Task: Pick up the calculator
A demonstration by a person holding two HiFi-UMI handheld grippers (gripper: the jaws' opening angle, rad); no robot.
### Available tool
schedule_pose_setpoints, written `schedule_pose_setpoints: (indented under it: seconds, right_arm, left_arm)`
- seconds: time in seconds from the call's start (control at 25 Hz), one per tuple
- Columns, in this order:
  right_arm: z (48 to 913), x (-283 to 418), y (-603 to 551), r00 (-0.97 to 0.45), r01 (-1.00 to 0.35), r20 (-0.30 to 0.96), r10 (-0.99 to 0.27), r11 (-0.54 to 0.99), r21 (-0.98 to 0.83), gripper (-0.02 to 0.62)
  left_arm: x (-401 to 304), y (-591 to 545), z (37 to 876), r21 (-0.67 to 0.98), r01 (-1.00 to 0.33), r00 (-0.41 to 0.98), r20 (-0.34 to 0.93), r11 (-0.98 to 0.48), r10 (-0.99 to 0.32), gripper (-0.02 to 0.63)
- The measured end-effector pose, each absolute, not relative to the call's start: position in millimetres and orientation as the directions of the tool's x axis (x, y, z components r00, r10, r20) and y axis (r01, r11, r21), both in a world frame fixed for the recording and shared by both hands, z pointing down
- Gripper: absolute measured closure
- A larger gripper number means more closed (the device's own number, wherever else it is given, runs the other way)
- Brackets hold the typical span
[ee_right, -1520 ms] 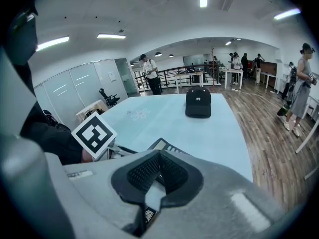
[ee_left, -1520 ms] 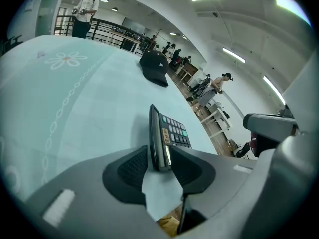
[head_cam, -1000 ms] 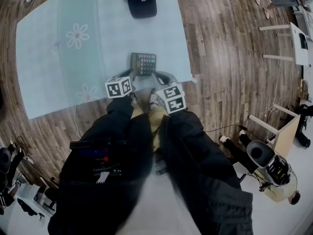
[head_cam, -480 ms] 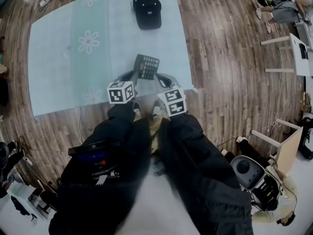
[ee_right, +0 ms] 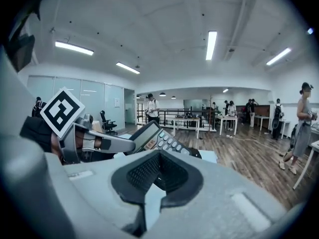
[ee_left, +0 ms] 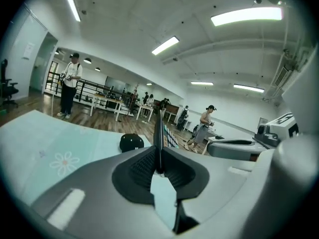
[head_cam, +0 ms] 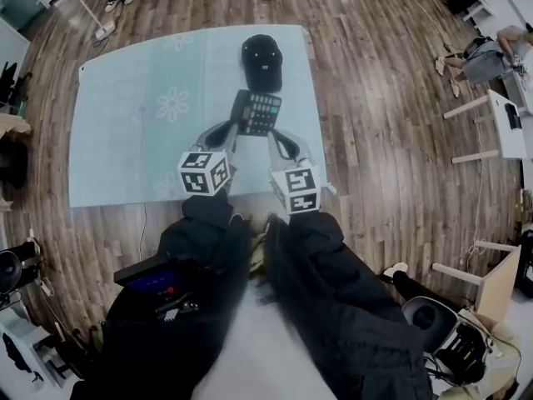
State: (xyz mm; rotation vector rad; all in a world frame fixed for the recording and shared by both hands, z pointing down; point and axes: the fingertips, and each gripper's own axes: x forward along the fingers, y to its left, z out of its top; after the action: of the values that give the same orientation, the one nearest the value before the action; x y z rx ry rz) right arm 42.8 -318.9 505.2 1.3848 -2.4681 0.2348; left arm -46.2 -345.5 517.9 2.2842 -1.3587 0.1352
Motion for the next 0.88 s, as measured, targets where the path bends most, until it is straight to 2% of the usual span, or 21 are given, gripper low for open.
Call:
schedule_pose_setpoints:
  seconds: [0.44, 0.88]
  right_arm:
    - [369.5, 45.5, -327.8, -0.466, -0.878, 0.025, -0.884, 0.466, 0.106, 0.594]
    - [315.1, 40.6, -330.4, -0.47, -0.877, -0.08, -0.879, 0.455, 0.155, 0.594]
  left_arm:
    - [-65.0, -336.6, 382.6, 0.211, -0.886, 0.429, 0.034, -0.413, -0.903, 0.566]
    - [-75.1, -330.0, 320.8, 0.163, -0.909, 0.368, -0.119, -0.383, -0.922, 0.566]
